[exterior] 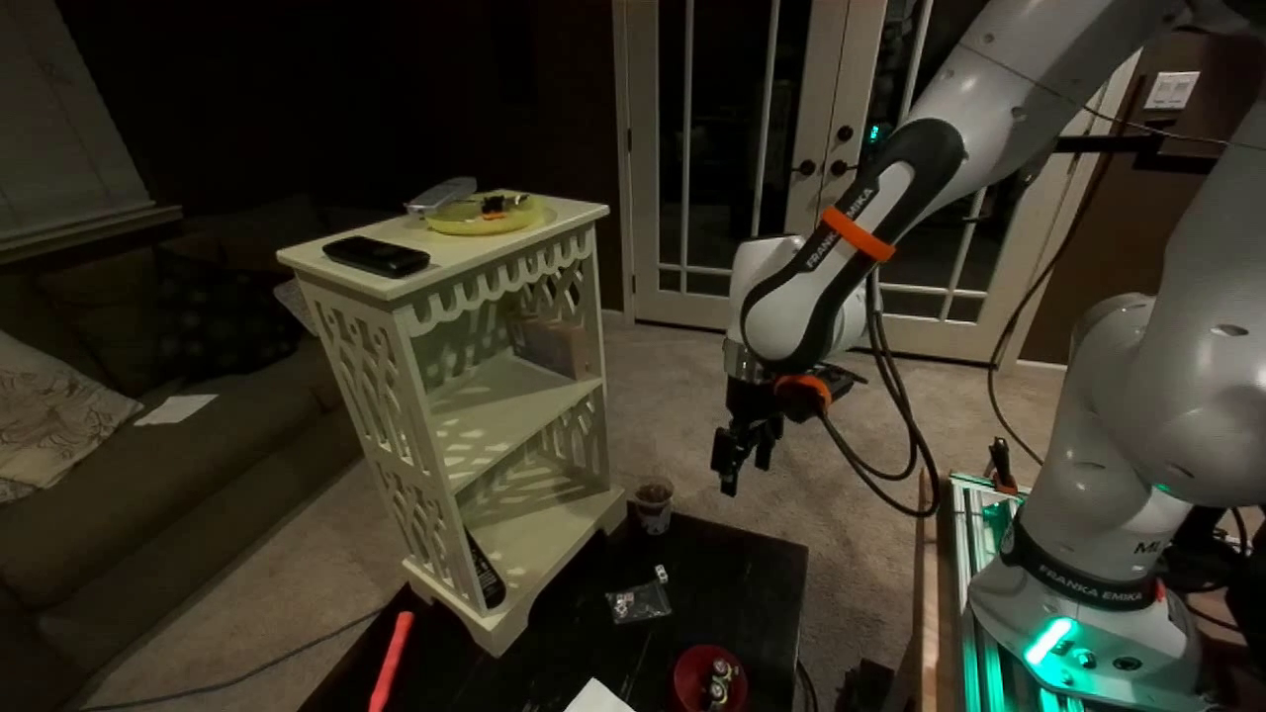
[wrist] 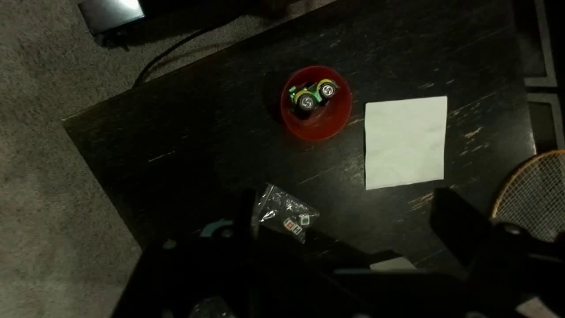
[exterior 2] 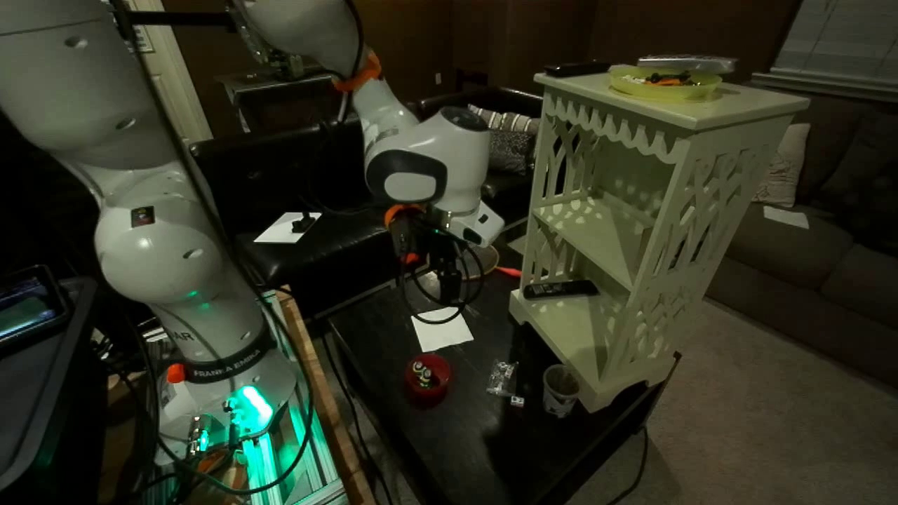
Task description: Put the red bowl in the middle shelf
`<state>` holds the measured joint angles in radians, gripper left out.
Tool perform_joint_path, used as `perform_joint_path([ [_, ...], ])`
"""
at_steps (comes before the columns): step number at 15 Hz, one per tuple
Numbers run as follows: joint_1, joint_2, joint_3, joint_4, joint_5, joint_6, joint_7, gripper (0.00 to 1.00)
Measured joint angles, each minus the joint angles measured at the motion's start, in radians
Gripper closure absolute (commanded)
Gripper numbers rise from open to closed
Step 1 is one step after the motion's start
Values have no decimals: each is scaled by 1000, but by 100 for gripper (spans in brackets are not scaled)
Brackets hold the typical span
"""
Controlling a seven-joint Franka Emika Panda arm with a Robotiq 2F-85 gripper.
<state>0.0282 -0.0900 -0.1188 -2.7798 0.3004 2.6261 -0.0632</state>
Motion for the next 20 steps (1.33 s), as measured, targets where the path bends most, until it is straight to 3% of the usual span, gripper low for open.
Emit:
perform_joint_path([
  [3, 63, 160, 95, -1, 126, 120, -81, 0],
  [6, 81, 260, 149, 5, 146, 165, -91, 0],
  [11, 48, 290, 181, 28, 134, 183, -100, 0],
  [16, -18, 560, 322, 164, 112, 294, -123, 0],
  [18, 9, 685, 291, 222, 4, 353, -107, 0],
  [20, 93, 810, 189, 299, -127, 374, -74, 0],
])
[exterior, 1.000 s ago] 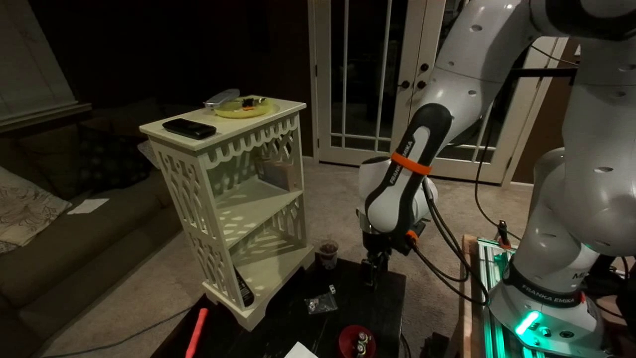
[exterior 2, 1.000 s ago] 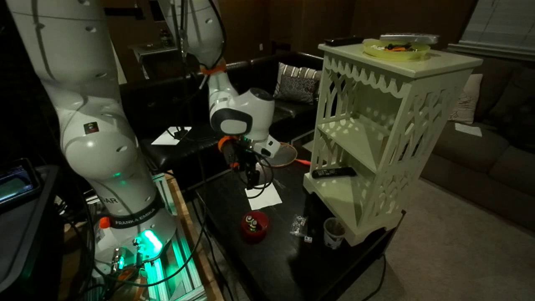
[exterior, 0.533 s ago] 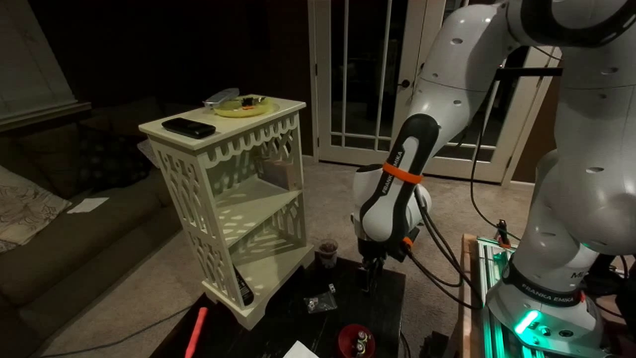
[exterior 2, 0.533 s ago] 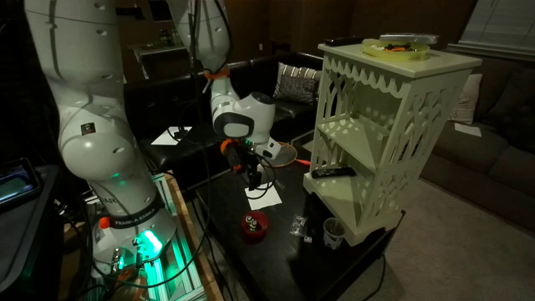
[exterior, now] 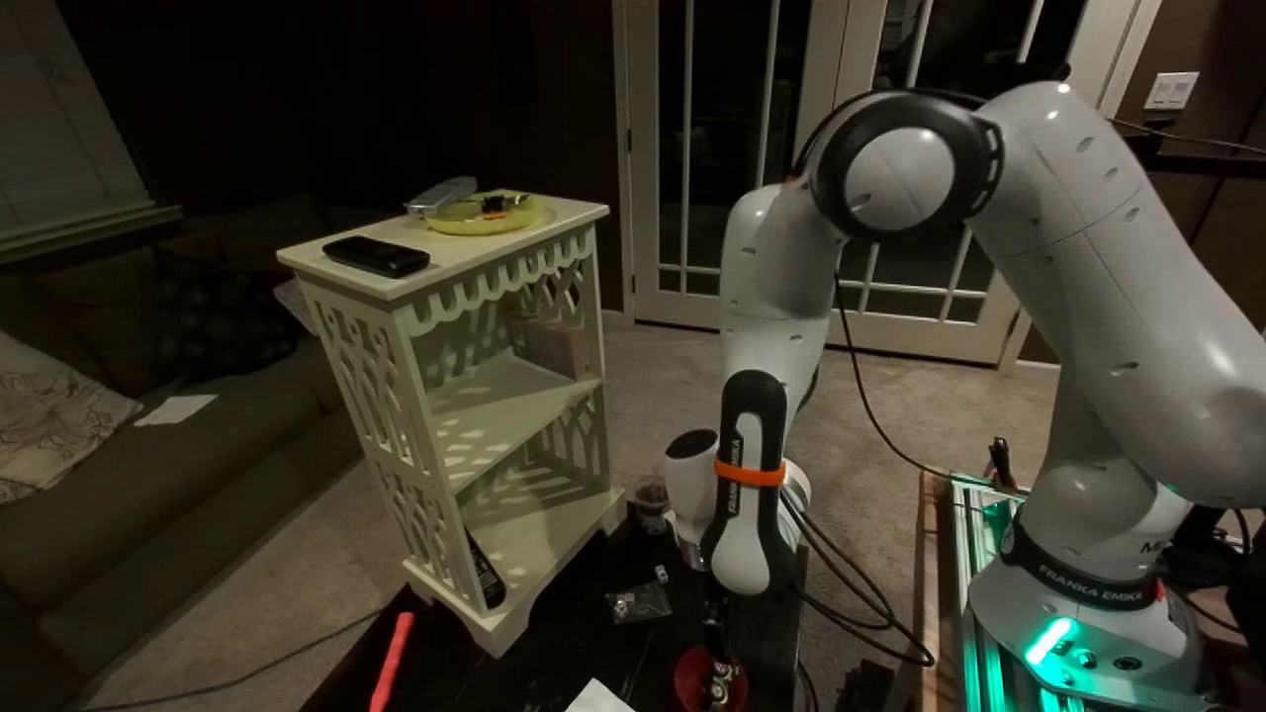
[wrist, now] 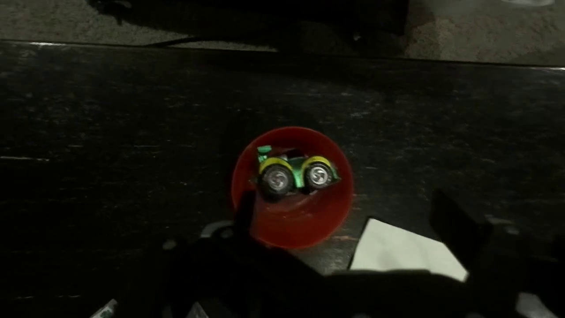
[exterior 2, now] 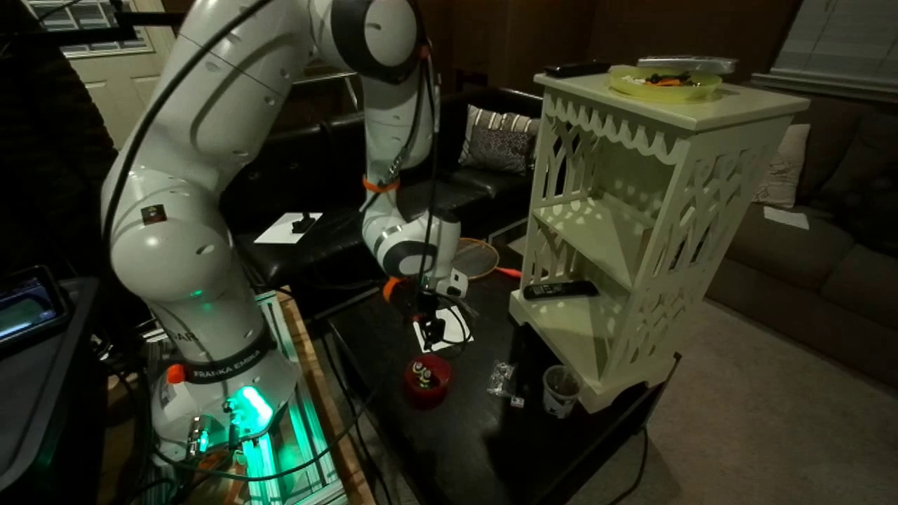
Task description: Put the red bowl in the middle shelf
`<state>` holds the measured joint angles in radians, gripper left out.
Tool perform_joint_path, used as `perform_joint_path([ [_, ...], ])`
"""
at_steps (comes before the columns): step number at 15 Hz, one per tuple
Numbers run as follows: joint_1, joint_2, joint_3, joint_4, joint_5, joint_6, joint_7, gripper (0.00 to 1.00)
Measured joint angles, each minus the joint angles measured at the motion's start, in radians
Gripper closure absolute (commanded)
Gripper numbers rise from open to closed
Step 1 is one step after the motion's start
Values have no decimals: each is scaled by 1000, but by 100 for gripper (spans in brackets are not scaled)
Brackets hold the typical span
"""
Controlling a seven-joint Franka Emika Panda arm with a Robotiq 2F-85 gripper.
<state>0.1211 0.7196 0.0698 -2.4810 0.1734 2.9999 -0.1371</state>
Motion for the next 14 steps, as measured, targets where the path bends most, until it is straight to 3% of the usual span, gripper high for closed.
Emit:
perform_joint_path([
  [3, 162, 186, -152, 152, -129, 19, 51, 0],
  [5, 224, 287, -185, 241, -145, 23, 87, 0],
  [10, 203, 282, -179, 242, -155, 30, 90, 0],
  [14, 154, 322, -135, 285, -176, 109, 82, 0],
])
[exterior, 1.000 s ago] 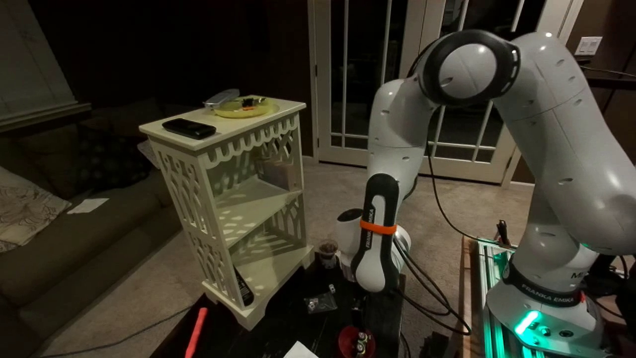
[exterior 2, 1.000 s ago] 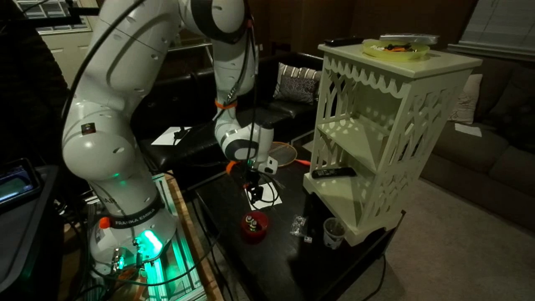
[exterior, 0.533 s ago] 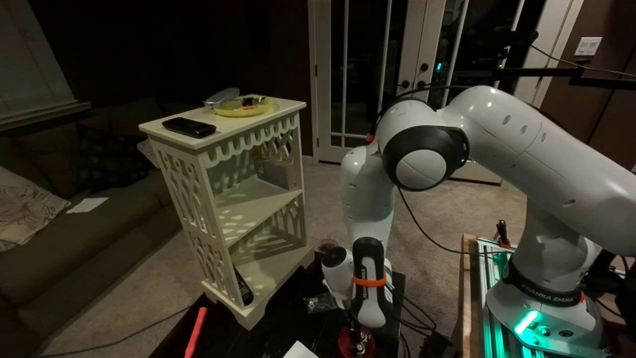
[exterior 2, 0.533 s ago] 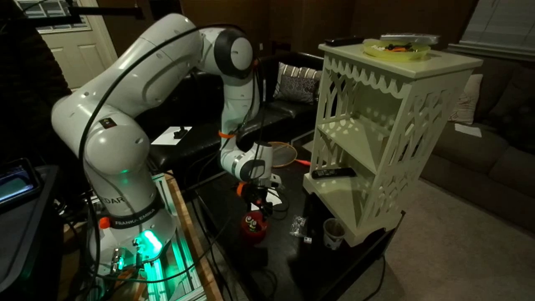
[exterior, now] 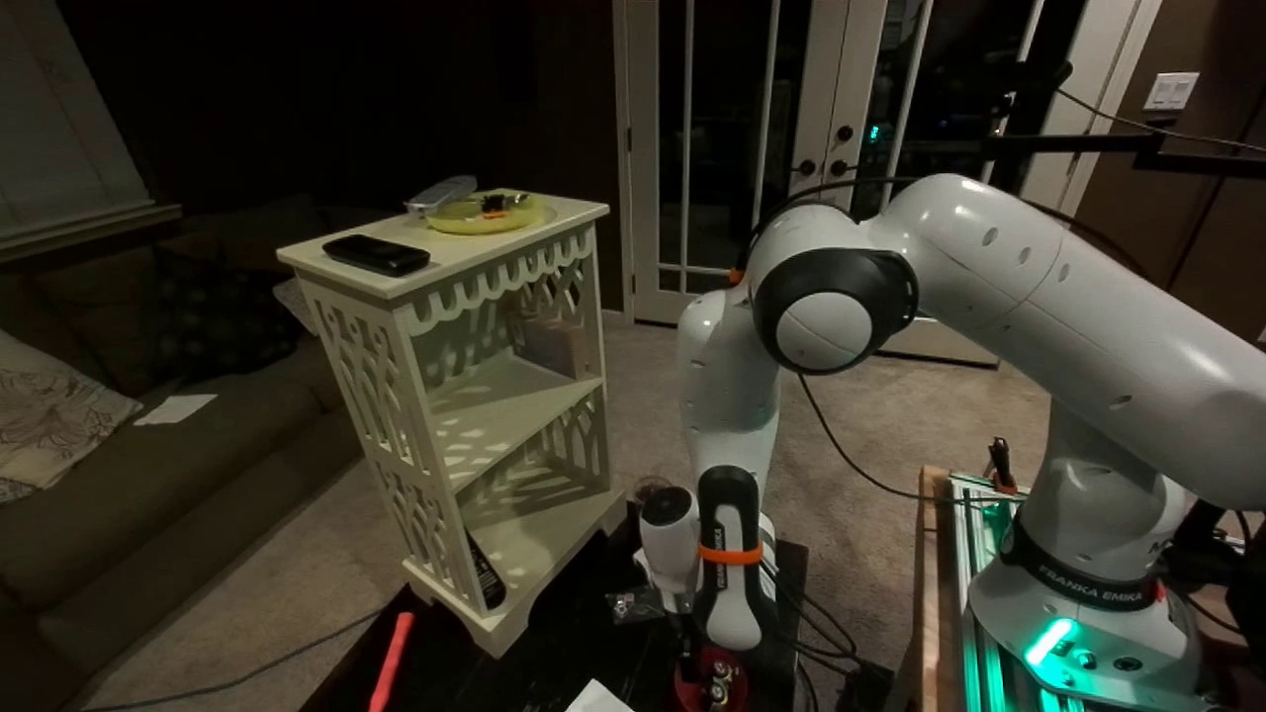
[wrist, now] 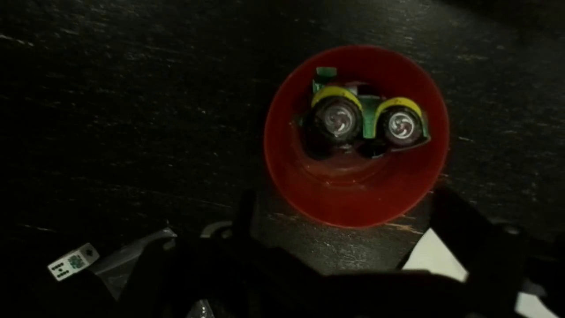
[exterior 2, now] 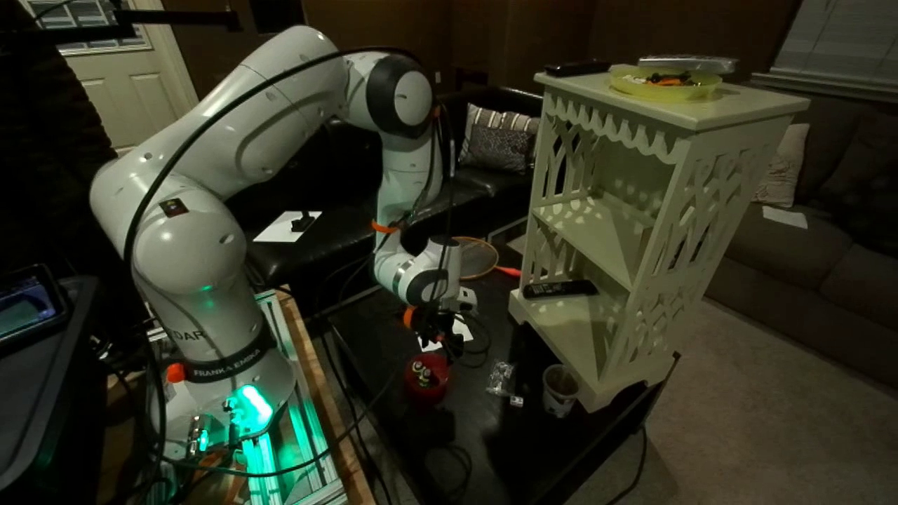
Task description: Put the red bowl in the middle shelf
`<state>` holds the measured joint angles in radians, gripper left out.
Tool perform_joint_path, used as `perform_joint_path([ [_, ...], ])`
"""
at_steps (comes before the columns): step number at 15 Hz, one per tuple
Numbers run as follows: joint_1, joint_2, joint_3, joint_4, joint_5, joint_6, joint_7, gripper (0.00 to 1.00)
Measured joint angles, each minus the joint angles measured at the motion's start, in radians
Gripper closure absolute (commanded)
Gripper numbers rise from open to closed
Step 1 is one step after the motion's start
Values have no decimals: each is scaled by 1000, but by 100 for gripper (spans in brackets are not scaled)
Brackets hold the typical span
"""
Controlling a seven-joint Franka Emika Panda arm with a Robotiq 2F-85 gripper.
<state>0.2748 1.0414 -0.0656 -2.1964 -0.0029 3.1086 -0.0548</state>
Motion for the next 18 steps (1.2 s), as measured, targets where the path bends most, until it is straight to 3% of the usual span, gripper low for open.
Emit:
perform_joint_path([
  [7, -102, 109, 38, 160, -55, -21, -62, 0],
  [15, -135, 155, 32, 257, -125, -238, -138, 1],
  [16, -138, 159, 33, 259, -132, -239, -144, 3],
  [18, -141, 173, 35, 267, -140, -239, -151, 31],
])
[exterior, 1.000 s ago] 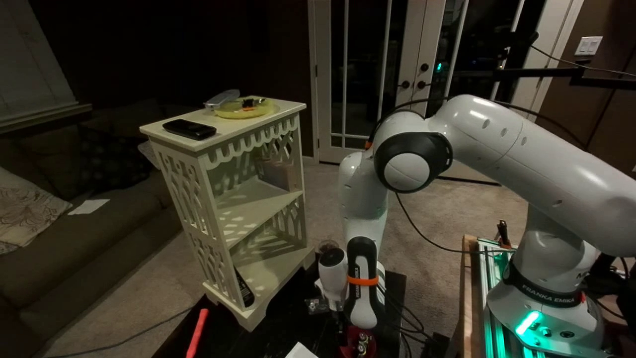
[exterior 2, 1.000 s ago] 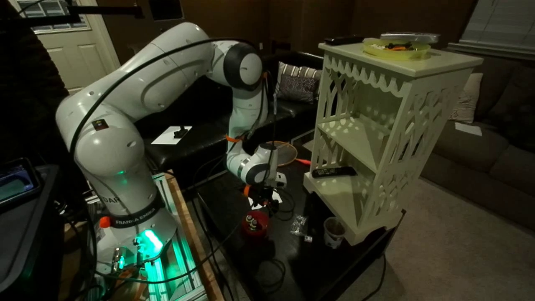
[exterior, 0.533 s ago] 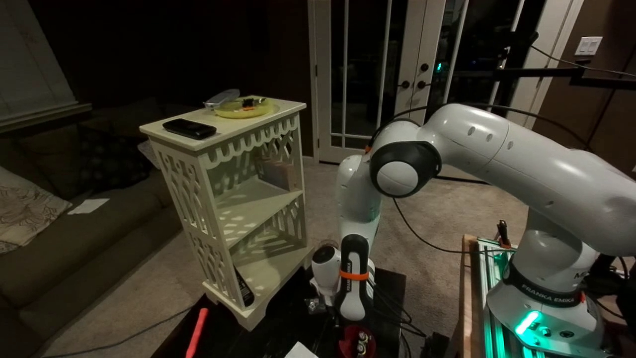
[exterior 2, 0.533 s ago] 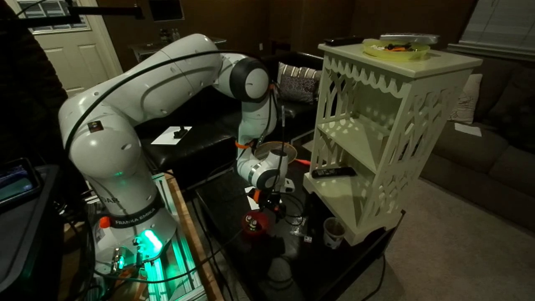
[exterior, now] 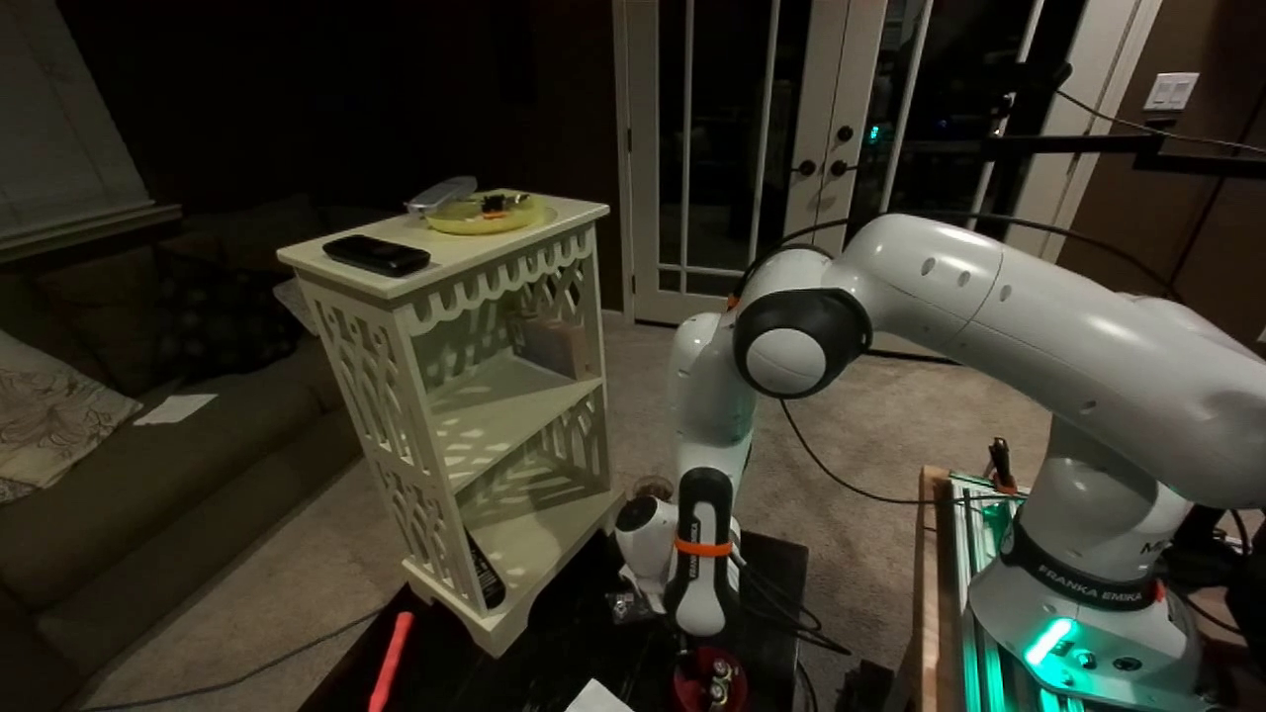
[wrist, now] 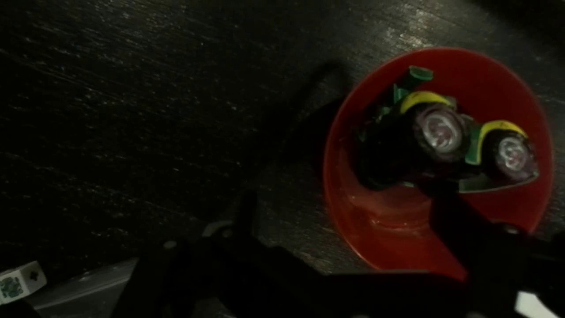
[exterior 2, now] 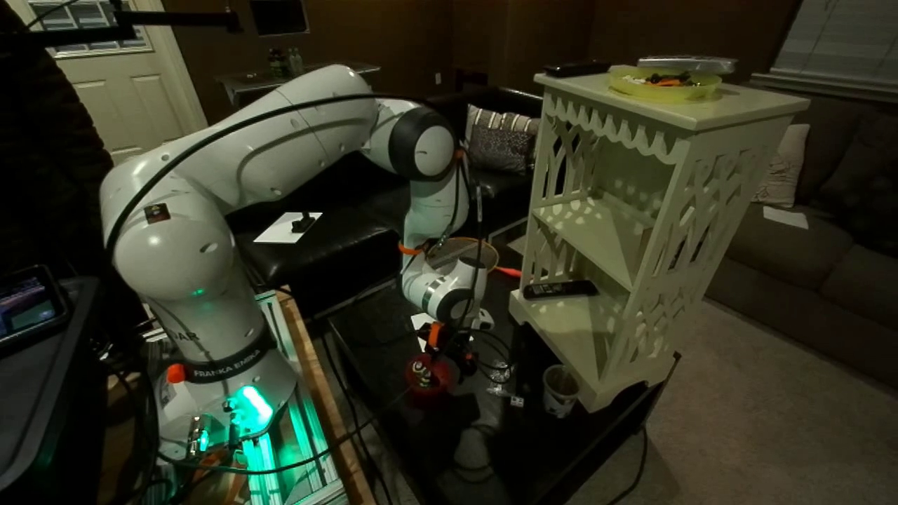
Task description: Put the red bowl in the middle shelf
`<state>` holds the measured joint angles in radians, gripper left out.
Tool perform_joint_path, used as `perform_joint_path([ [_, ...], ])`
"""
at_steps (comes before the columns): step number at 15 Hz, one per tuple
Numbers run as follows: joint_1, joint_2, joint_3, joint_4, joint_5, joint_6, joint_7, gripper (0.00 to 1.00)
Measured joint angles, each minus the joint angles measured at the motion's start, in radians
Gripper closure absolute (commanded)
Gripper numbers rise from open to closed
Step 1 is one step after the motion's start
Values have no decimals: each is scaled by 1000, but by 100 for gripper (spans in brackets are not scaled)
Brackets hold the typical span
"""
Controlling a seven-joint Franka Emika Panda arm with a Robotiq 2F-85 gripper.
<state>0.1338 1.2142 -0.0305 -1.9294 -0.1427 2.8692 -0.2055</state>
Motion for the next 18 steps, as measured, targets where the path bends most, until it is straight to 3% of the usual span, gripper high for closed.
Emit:
perform_joint_path([
  [6, -2, 56, 5, 40, -8, -7, -6, 73],
  [10, -41, 51, 47, 40, -8, -6, -6, 100],
  [18, -200, 47, 151, 31, 26, -6, 8, 99],
])
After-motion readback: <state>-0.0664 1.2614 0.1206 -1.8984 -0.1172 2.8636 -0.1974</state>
